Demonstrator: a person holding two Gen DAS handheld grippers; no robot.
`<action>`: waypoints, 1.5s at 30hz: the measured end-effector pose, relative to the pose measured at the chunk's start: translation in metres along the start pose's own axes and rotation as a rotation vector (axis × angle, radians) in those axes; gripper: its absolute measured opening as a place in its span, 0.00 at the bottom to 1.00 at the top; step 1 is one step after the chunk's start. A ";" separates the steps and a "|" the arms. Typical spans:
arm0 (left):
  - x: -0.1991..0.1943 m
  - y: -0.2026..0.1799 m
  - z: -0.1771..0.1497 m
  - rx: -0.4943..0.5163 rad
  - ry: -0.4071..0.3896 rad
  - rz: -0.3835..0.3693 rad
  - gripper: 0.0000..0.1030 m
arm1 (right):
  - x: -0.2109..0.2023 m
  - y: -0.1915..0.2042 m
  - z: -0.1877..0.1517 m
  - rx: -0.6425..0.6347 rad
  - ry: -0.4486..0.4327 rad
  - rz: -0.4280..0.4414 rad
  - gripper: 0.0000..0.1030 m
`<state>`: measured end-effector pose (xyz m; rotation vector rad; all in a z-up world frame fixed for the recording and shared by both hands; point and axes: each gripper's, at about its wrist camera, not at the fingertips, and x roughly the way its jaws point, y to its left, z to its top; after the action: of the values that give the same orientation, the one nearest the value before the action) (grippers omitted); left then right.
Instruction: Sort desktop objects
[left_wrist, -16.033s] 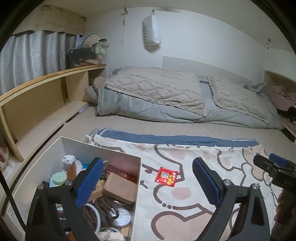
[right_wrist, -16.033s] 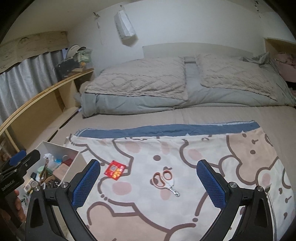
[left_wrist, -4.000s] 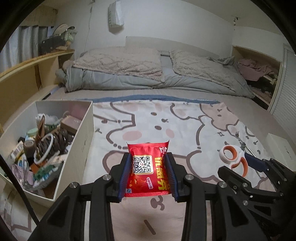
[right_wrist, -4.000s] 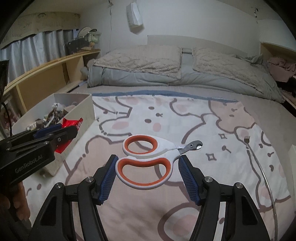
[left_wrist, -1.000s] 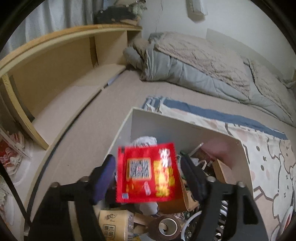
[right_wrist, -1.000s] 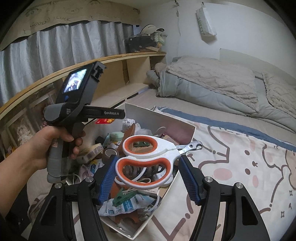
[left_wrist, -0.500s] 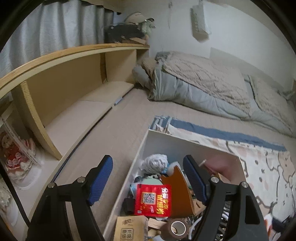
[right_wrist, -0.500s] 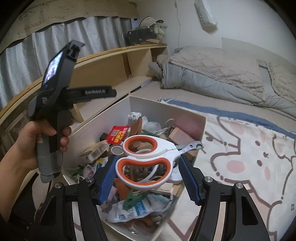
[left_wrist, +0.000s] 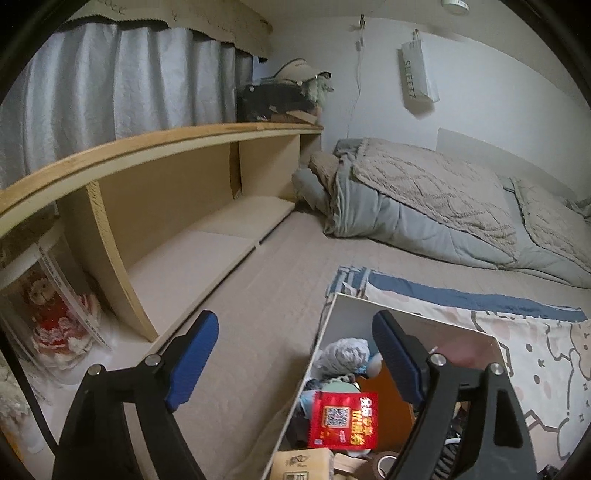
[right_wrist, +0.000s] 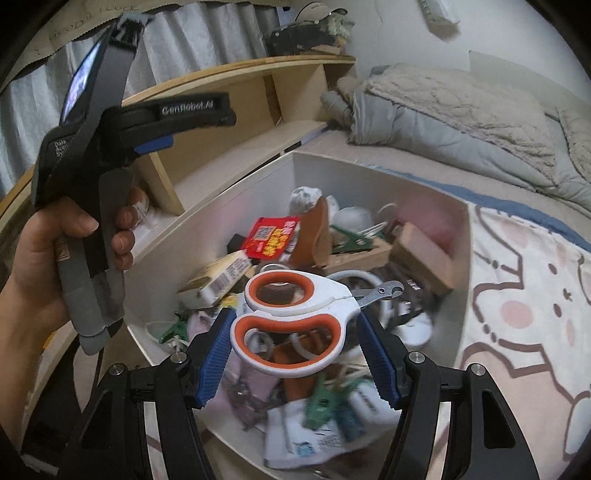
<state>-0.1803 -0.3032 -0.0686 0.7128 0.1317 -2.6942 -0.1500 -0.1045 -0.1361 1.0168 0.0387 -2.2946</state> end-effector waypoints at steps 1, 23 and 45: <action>-0.001 0.000 0.000 0.000 -0.005 0.001 0.83 | 0.004 0.003 0.000 0.003 0.006 0.008 0.65; -0.005 0.009 -0.003 0.024 -0.028 0.045 0.91 | 0.039 0.029 0.005 0.038 0.074 0.086 0.68; -0.026 0.005 -0.007 -0.002 0.008 0.016 0.93 | -0.014 0.005 0.004 0.009 -0.045 -0.005 1.00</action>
<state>-0.1541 -0.2981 -0.0615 0.7204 0.1303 -2.6761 -0.1429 -0.1021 -0.1224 0.9702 0.0129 -2.3231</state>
